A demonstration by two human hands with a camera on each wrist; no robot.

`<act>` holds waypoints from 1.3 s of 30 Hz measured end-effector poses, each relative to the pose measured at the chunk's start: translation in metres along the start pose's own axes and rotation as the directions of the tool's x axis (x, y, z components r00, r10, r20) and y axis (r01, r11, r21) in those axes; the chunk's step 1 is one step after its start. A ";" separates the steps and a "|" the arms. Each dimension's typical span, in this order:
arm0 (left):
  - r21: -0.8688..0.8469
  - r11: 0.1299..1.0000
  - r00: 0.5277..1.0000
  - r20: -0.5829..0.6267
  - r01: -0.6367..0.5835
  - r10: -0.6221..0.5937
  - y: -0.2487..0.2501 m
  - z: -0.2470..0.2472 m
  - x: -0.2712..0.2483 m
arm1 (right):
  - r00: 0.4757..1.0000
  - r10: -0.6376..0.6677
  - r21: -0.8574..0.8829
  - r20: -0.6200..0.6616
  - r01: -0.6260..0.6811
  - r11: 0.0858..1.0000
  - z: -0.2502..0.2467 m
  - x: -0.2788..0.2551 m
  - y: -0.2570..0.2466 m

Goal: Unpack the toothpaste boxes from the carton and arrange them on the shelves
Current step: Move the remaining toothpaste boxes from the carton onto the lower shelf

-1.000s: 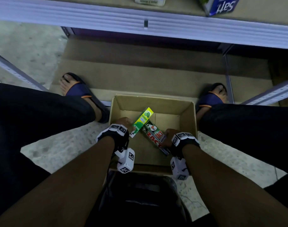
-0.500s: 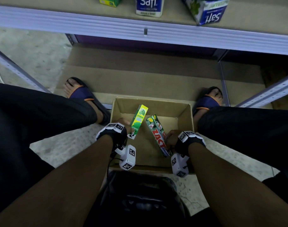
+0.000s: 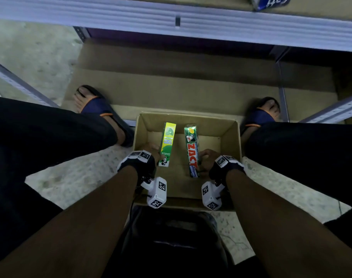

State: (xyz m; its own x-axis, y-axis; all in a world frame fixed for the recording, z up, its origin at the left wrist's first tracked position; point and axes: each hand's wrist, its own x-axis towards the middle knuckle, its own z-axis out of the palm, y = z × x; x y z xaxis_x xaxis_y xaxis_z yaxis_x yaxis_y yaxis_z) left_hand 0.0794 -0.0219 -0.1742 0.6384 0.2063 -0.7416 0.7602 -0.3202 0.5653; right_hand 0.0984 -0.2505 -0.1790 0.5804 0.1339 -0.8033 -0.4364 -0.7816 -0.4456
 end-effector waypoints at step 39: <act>-0.335 0.934 0.986 0.150 0.120 -0.073 -0.017 0.012 0.022 | 0.993 -0.010 0.220 -0.120 0.037 0.975 0.025 0.036 -0.007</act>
State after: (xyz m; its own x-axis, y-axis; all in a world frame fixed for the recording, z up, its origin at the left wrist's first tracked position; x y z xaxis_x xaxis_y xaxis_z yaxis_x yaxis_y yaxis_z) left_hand 0.0791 -0.0232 -0.2040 0.5556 0.0883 -0.8267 0.8277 0.0355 0.5601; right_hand 0.1049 -0.2249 -0.2147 0.6632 0.0677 -0.7454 -0.5554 -0.6231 -0.5507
